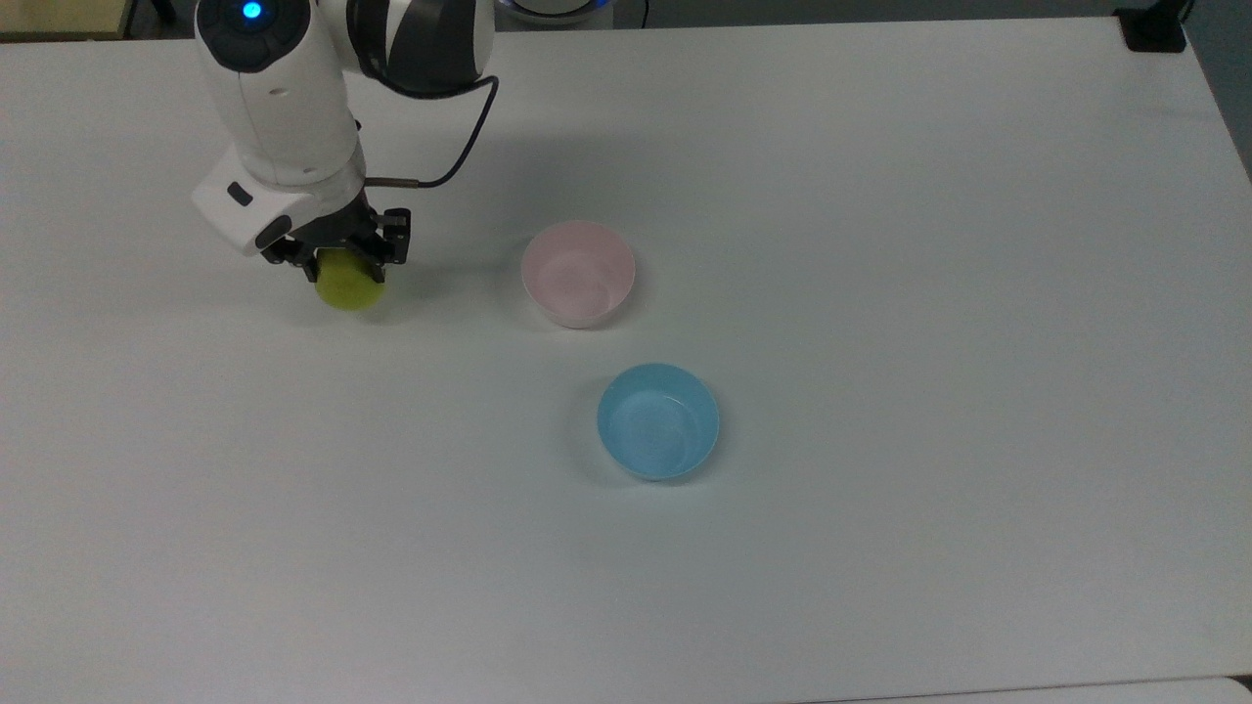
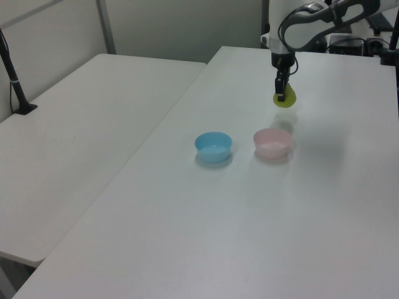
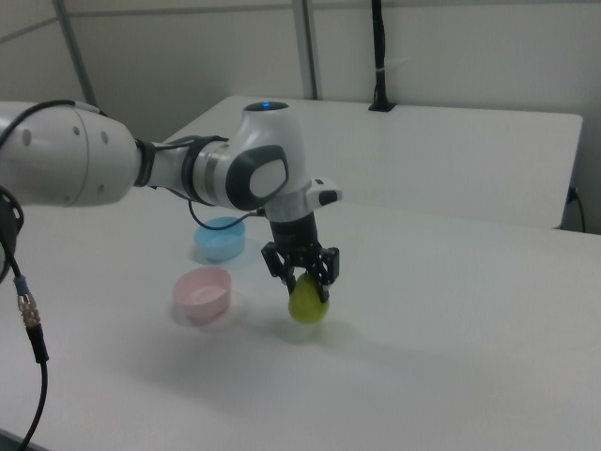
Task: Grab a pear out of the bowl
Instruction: 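Lower the held pear onto the bare table, then open the gripper, release the pear, and raise the gripper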
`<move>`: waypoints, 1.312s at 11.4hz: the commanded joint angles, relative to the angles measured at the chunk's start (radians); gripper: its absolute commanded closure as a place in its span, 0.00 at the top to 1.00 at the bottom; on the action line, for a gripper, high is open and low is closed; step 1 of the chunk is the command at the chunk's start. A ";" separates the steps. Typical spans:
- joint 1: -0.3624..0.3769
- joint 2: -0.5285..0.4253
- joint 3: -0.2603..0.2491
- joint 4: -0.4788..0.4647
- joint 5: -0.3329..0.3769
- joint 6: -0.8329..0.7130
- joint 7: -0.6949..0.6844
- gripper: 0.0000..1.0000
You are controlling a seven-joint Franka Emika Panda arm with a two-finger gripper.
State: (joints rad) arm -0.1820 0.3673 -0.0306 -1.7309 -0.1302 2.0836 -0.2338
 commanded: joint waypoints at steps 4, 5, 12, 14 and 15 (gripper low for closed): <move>-0.005 0.042 -0.002 0.002 -0.032 0.024 -0.018 0.76; -0.007 0.036 -0.002 0.004 -0.032 0.023 -0.013 0.84; 0.113 -0.183 0.009 0.013 -0.017 -0.155 0.152 1.00; 0.180 -0.261 0.009 0.013 -0.017 -0.229 0.241 1.00; 0.214 -0.289 0.009 0.013 -0.017 -0.265 0.278 1.00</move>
State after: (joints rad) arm -0.0350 0.1633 -0.0132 -1.6970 -0.1478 1.8974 -0.0427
